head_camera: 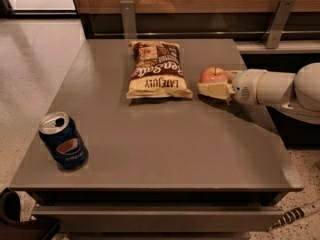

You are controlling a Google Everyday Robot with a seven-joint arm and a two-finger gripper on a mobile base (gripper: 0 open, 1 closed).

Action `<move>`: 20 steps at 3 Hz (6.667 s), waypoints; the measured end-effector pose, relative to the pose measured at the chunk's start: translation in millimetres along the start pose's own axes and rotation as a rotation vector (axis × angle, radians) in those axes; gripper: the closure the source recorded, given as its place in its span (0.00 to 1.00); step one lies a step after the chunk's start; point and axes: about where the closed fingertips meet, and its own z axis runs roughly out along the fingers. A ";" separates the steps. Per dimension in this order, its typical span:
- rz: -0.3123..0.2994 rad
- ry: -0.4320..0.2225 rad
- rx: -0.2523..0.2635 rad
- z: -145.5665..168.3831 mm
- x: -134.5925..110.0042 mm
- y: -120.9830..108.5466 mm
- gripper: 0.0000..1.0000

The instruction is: Move apple near pepsi can

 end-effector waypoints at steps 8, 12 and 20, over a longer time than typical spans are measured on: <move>-0.143 -0.009 -0.306 -69.7 11.9 253.8 1.00; -0.280 0.047 -0.542 -1.3 6.2 318.3 1.00; -0.188 0.078 -0.692 17.4 12.3 331.5 0.00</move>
Offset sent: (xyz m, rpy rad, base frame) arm -0.0113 -0.0068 0.0259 -0.0422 -0.0197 -0.0080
